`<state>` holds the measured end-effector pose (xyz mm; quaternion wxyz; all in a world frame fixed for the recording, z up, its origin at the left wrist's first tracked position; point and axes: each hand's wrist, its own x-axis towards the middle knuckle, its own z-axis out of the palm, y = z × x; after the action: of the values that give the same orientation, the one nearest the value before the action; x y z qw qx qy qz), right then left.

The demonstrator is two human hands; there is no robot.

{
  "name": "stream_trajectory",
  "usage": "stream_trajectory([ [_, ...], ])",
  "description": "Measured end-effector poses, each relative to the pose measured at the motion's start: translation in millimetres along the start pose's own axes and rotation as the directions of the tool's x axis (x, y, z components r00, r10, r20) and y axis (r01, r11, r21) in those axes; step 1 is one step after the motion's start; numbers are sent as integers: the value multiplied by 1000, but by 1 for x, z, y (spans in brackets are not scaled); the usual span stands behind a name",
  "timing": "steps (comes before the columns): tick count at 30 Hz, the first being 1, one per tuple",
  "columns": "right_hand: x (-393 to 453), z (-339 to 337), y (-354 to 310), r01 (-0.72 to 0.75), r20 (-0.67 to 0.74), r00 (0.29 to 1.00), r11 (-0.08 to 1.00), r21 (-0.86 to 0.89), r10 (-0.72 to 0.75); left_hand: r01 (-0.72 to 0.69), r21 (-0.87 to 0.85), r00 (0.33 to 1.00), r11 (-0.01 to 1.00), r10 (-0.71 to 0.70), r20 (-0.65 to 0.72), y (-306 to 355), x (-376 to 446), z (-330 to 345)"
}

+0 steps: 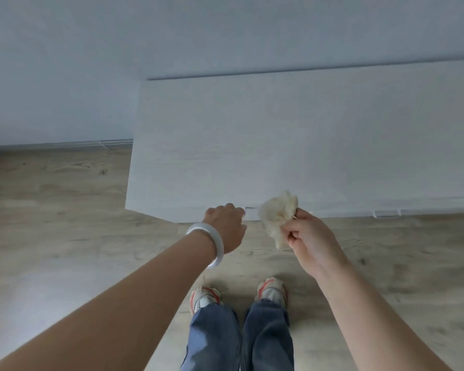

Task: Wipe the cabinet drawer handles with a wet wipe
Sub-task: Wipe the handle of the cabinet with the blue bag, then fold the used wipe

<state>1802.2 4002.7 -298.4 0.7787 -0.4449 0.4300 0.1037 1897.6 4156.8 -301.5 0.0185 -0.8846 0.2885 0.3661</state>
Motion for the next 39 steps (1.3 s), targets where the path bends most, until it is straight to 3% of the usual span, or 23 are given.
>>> stream_trajectory([
  [3, -41, 2, -47, 82, 60, 996, 977, -196, -71, 2, -229, 996, 973, -23, -89, 33, -34, -31],
  [6, -80, 3, -92, 157, 19, 987, 918, -365, -161, -59, -355, 981, 933, -12, -194, 63, -57, -73],
  [14, -187, -16, -200, 229, -168, 912, 803, -551, -375, -305, -204, 901, 930, 213, -377, 141, -110, -198],
  [20, -273, -69, -238, 240, -326, 822, 802, -548, -468, -495, -121, 823, 860, 419, -384, 220, -140, -240],
  [27, -360, -170, -255, 269, -521, 634, 794, -544, -572, -702, -108, 691, 704, 635, -345, 357, -169, -242],
  [34, -420, -324, -261, 452, -693, 417, 796, -402, -587, -799, -280, 598, 532, 751, -280, 548, -179, -220],
  [39, -450, -439, -283, 484, -749, 329, 783, -389, -575, -720, -528, 633, 449, 737, -237, 681, -186, -205],
])
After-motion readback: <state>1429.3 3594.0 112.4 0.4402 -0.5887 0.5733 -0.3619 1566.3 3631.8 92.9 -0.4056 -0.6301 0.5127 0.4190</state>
